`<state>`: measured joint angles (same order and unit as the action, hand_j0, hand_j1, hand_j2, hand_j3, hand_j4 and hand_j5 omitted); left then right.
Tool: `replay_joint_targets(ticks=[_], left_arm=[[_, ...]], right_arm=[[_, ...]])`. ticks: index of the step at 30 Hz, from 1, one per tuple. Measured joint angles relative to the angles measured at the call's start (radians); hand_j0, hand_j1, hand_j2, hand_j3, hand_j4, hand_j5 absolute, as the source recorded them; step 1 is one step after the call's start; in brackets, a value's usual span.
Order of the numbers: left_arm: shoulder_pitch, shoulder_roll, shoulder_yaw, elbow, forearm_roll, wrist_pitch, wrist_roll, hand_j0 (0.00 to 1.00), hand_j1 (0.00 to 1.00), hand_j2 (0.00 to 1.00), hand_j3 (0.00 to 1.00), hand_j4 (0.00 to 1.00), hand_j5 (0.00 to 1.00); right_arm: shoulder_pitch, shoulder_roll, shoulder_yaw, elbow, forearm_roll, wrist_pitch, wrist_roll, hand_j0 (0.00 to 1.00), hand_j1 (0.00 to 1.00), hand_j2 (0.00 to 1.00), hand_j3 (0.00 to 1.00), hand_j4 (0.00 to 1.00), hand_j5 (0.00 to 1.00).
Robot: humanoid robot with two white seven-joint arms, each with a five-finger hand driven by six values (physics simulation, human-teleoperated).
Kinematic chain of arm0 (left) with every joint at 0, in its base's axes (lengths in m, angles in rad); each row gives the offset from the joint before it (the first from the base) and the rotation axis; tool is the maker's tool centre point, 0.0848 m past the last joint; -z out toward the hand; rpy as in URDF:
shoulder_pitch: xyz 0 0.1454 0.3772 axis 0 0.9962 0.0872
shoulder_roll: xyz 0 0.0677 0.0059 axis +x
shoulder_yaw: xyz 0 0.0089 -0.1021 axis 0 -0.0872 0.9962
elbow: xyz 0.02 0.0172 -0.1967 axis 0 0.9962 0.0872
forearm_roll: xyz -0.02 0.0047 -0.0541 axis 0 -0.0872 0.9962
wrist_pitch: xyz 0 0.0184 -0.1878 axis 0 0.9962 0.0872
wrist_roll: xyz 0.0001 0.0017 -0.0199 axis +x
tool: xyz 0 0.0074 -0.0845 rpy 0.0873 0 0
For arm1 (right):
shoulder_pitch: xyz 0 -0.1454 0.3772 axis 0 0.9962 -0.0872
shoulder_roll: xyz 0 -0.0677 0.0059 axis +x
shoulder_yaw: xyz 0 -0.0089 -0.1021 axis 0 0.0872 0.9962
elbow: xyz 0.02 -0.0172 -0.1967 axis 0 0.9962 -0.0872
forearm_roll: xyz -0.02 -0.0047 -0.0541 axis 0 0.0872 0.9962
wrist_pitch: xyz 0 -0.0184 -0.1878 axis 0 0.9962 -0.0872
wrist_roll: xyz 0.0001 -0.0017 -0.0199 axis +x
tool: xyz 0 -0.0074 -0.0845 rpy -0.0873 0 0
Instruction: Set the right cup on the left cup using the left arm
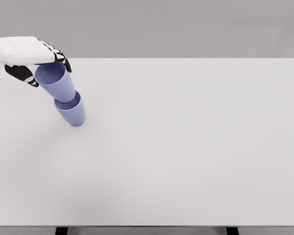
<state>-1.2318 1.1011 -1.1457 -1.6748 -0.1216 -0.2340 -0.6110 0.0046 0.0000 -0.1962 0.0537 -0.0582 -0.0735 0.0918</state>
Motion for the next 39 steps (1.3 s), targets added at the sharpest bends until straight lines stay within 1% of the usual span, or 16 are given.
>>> replay_joint_targets(ticks=[6, 13, 24, 39], left_arm=[[-0.002, 0.019, 0.001, -0.001, 0.0, 0.0, 0.0, 0.7, 0.7, 0.7, 0.7, 0.7, 0.7], [-0.003, 0.039, 0.002, -0.028, 0.006, -0.006, 0.0, 0.7, 0.7, 0.7, 0.7, 0.7, 0.7], [-0.002, 0.04, 0.001, -0.056, 0.01, -0.006, 0.0, 0.7, 0.7, 0.7, 0.7, 0.7, 0.7], [0.008, 0.031, 0.0, -0.052, 0.004, 0.0, 0.0, 0.7, 0.7, 0.7, 0.7, 0.7, 0.7]], right_arm=[[0.0, 0.0, 0.0, 0.0, 0.0, 0.0, 0.0, 1.0, 1.0, 1.0, 1.0, 1.0, 1.0], [0.0, 0.0, 0.0, 0.0, 0.0, 0.0, 0.0, 1.0, 1.0, 1.0, 1.0, 1.0, 1.0], [0.0, 0.0, 0.0, 0.0, 0.0, 0.0, 0.0, 1.0, 1.0, 1.0, 1.0, 1.0, 1.0], [0.0, 0.0, 0.0, 0.0, 0.0, 0.0, 0.0, 1.0, 1.0, 1.0, 1.0, 1.0, 1.0]])
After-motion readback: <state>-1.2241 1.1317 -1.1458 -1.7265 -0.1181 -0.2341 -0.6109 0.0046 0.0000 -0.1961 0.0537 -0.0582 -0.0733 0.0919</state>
